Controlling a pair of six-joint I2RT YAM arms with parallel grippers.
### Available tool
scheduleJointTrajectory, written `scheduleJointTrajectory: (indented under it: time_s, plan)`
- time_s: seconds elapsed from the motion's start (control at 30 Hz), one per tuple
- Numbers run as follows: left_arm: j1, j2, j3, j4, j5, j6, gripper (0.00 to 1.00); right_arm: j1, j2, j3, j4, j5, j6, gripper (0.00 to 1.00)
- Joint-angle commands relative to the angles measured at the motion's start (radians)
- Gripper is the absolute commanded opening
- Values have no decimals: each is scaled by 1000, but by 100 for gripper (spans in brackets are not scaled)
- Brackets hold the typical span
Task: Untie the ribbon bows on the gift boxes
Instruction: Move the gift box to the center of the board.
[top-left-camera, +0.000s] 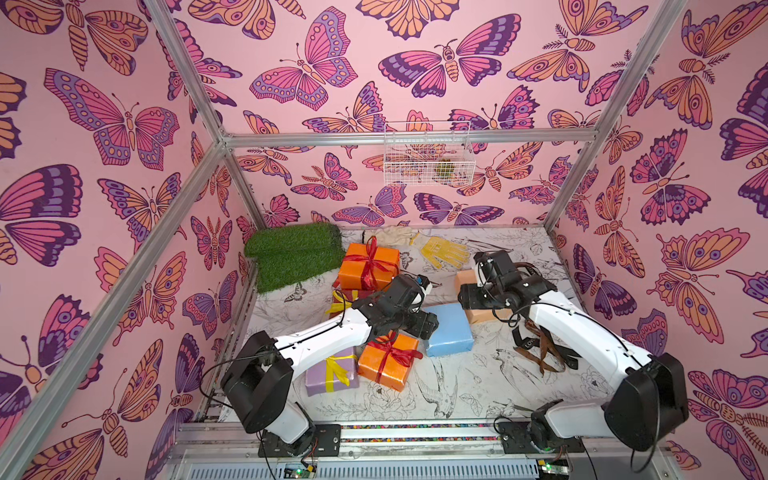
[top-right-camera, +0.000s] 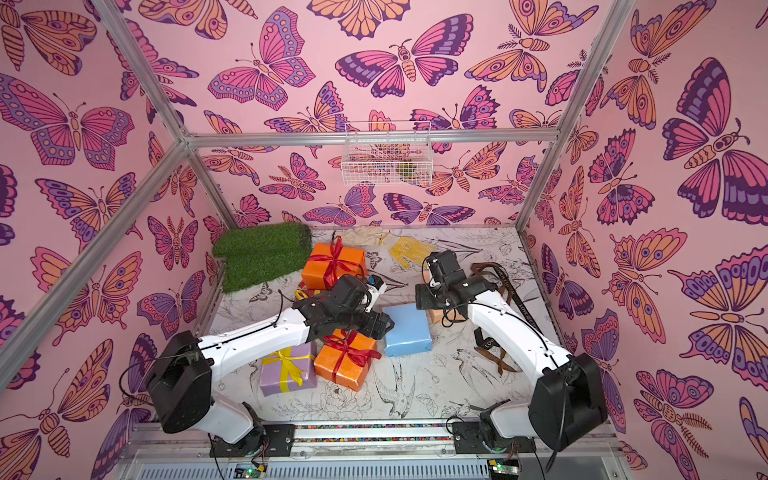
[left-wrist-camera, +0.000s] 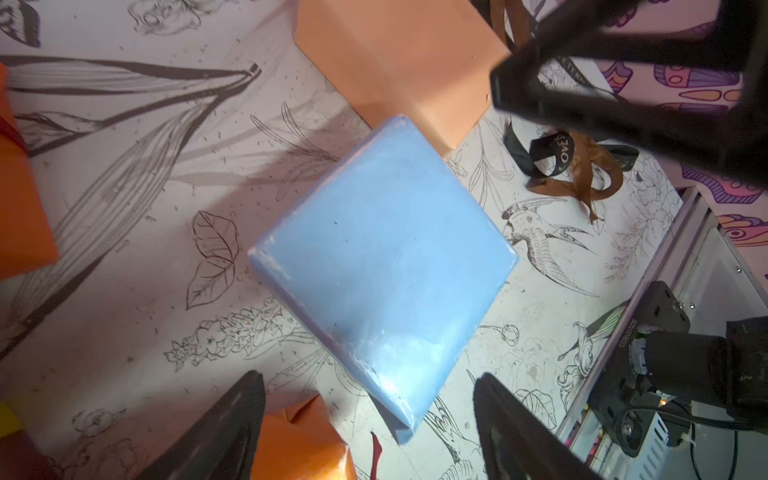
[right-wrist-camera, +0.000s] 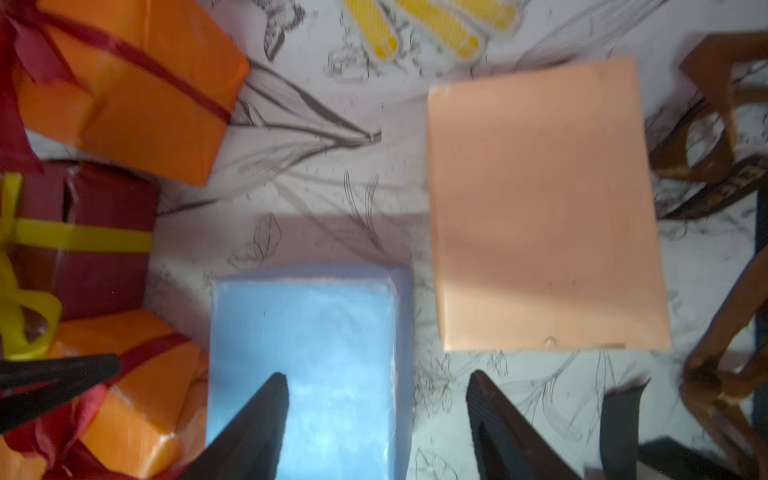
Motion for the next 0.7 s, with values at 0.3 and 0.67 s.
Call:
scheduleJointTrajectory:
  time_s: [0.3, 0.67]
  plan:
    - [-13, 135, 13, 28, -46, -133, 70, 3, -65, -268, 191, -207, 61, 57]
    - [55, 197, 22, 165, 39, -125, 50, 3, 94, -196, 259, -224, 48, 48]
